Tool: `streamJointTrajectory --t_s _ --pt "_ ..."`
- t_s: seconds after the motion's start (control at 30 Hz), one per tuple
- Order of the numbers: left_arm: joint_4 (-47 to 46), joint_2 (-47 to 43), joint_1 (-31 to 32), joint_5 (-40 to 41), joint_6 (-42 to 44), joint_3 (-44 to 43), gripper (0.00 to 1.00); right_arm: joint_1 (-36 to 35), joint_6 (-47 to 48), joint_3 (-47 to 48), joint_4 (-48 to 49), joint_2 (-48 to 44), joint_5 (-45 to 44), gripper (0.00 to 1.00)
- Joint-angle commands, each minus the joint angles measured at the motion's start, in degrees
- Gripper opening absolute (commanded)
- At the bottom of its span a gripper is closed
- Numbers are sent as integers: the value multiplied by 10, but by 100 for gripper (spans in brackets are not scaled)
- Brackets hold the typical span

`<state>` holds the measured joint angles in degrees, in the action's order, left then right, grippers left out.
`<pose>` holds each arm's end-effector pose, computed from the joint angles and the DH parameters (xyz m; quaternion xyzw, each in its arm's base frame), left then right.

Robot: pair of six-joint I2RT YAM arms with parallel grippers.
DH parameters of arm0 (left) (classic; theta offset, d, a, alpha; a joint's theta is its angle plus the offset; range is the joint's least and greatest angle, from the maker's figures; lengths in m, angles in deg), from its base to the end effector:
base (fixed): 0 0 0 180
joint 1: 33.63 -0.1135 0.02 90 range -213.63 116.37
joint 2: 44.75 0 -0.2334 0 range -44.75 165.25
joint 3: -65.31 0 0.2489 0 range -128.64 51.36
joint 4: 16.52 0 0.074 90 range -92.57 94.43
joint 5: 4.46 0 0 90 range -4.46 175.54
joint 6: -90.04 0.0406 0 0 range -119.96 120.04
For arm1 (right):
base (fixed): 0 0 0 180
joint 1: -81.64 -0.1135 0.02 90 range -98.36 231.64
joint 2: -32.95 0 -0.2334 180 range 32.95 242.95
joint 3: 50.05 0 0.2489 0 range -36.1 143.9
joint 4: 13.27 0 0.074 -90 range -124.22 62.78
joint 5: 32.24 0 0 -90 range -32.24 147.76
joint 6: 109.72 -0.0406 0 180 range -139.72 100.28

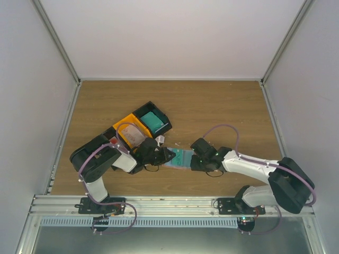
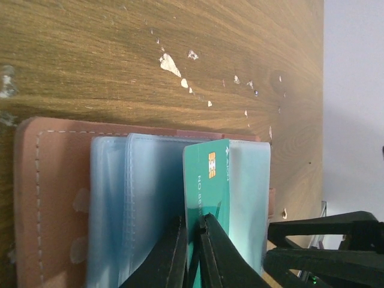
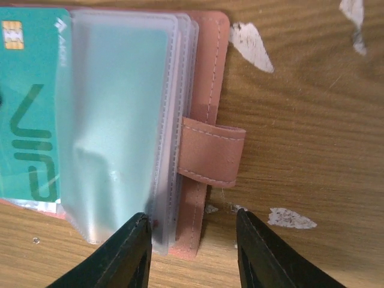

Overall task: Put the credit cards into the card holder
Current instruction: Insert the credit card into the card holder.

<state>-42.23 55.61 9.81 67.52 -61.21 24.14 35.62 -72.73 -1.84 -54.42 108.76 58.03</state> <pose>0.1971 -0.2040 0.0672 -0.0614 0.8709 -0.4545 0.1765 0.1560 0.1620 0.1177 0.0595 0.9811 0.1417 0.1179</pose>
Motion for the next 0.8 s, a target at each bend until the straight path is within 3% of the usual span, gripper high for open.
streamJointTrajectory --t_s 0.0,0.13,0.4,0.77 --pt "42 18 -2 15 25 -2 10 -2 0 -3 -1 -34 -26 43" --pt "62 20 -1 -1 42 -13 11 -2 8 4 -1 -36 -27 49" --pt "118 5 3 -9 74 -27 13 -1 13 6 2 9 -22 48" --pt "152 -5 5 -6 77 -20 2 -2 12 8 2 34 -22 43"
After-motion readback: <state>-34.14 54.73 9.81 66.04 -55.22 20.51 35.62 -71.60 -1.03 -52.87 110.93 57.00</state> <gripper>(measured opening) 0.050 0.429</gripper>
